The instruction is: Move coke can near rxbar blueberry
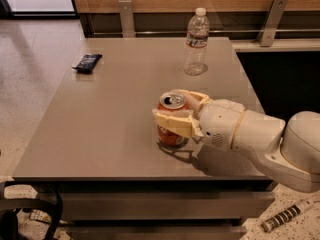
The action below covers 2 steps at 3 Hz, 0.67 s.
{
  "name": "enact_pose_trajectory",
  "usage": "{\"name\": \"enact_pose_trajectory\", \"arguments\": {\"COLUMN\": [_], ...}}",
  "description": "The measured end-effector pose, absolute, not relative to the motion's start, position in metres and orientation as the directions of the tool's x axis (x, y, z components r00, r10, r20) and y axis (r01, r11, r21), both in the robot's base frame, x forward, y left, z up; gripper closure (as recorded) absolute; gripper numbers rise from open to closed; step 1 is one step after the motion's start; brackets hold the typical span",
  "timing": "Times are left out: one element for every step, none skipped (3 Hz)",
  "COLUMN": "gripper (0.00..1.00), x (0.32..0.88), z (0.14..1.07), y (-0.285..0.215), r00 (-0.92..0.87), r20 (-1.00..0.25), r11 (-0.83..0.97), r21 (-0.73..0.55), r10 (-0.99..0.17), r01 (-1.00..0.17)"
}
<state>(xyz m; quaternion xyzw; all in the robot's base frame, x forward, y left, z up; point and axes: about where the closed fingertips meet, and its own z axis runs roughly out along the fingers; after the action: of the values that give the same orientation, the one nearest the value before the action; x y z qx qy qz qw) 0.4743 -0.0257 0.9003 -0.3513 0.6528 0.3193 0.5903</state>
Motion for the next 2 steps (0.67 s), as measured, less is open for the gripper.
{"name": "enact_pose_trajectory", "arguments": {"gripper": [1.00, 1.00], "x": [0.4737, 0.4755], "z": [0.9013, 0.9055], "y": [-0.0234, -0.0220], "r00": [-0.054, -0.055], "r20": [-0.995, -0.994], "r11": [0.546, 0.543], "r21": [0.000, -0.003], "r10": [-0.084, -0.091], "r01": [-0.838, -0.840]}}
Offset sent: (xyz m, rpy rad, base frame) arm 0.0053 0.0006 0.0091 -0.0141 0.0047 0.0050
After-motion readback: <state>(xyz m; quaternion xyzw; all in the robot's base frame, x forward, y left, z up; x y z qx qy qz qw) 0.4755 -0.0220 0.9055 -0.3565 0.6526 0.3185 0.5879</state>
